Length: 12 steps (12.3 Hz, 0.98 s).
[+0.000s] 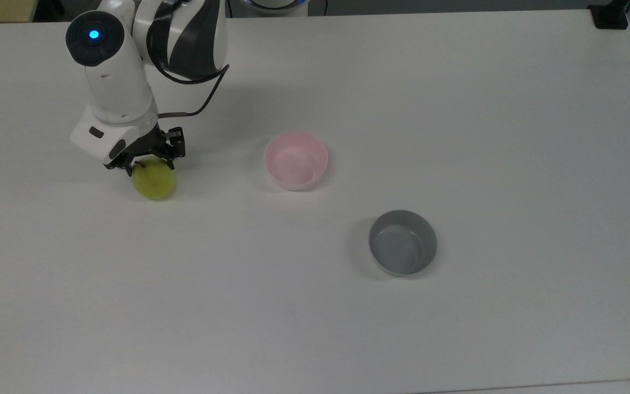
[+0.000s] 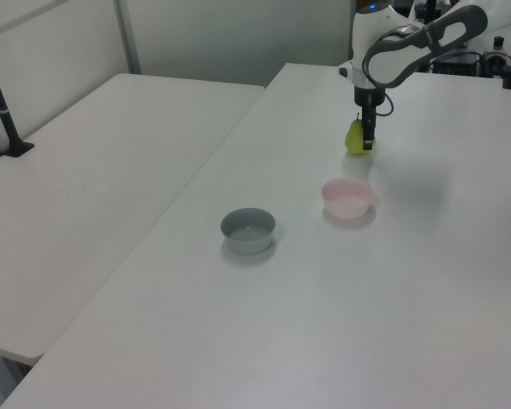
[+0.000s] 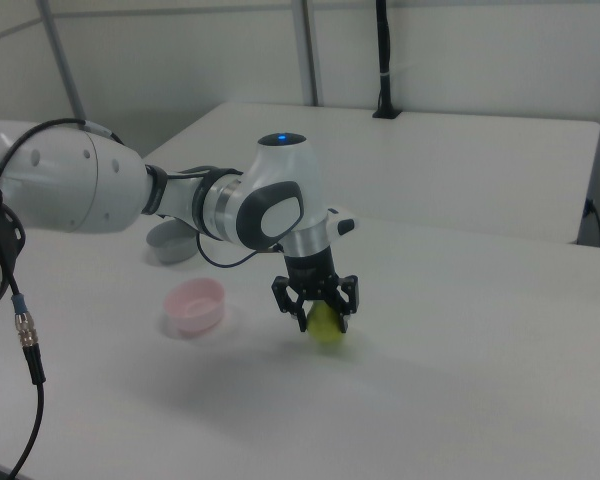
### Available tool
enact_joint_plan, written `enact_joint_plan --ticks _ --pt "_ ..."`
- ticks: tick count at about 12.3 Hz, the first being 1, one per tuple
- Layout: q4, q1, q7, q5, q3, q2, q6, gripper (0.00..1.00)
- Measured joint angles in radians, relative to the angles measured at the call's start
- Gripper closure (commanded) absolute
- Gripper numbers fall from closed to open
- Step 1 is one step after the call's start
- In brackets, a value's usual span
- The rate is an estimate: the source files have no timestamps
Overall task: Place the pear in the bowl
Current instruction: 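Close the gripper on the pear, then lift the pear and carry it over the pink bowl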
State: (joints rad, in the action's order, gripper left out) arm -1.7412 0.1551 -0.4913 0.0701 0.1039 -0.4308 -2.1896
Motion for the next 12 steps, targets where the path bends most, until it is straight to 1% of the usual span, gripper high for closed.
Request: enact_joint_plan --ticks 3,5,7,10,11,12 --pt "0.016 0.0 0.003 -0.006 0.0 0.054 0.022 0.43" --pt "0.058 0.0 0.016 -0.022 0.0 0.095 0.111 0.43" --pt "0.075 -0.006 0.036 -0.029 -0.006 0.129 0.168 0.43" --pt "0.077 -0.068 0.104 -0.033 -0.02 0.182 0.268 0.43" --pt "0.073 -0.117 0.148 -0.033 -0.024 0.197 0.291 0.43" --pt "0.068 -0.149 0.178 -0.033 -0.026 0.205 0.301 0.43"
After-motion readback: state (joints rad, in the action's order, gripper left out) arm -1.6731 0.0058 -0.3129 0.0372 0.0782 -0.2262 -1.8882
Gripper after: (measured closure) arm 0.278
